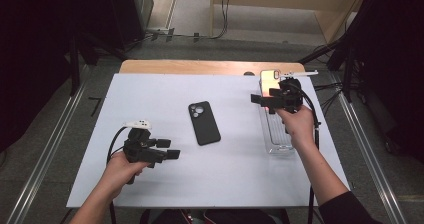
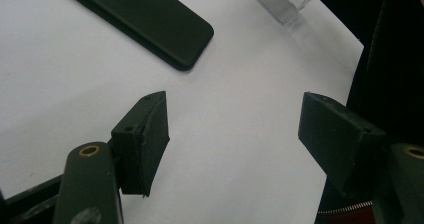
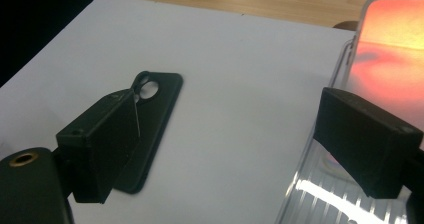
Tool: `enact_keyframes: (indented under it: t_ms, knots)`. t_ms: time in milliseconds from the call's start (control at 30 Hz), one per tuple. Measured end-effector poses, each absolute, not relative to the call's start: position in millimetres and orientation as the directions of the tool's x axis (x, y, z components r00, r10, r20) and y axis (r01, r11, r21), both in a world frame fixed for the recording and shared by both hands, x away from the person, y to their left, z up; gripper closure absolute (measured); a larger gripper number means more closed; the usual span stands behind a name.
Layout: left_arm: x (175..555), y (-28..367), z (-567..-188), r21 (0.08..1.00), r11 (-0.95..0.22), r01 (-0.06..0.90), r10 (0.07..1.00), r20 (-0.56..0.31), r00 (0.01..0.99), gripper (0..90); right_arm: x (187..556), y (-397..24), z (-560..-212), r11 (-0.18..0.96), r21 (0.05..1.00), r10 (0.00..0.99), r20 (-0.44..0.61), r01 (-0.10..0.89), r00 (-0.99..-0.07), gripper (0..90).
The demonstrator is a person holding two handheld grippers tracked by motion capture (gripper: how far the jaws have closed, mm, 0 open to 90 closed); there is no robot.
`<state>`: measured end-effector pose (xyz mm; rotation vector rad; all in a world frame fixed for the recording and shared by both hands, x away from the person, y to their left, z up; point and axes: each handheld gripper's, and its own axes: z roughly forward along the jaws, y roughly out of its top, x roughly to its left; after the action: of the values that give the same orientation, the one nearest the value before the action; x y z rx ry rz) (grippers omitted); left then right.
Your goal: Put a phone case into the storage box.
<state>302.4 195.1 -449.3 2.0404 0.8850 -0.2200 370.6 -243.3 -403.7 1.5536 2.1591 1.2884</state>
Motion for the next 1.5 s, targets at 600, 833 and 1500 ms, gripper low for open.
enact_keyframes:
  t_ms: [600, 833, 1500]
  knots:
    - [303, 197, -448, 0.657, -0.364, 0.660, 0.506, -0.456, 0.732, 28.6, 335, -219, -413, 0.169, 0.742, 0.765, 0.317, 0.649, -0.561, 12.0]
    - [303, 198, -446, 0.661, -0.364, 0.656, 0.505, -0.452, 0.735, 28.6, 321, -212, -419, 0.183, 0.748, 0.728, 0.333, 0.638, -0.599, 12.0]
    - [299, 204, -443, 0.667, -0.342, 0.662, 0.516, -0.456, 0.725, 28.5, 302, -190, -431, 0.249, 0.739, 0.656, 0.347, 0.626, -0.670, 12.0]
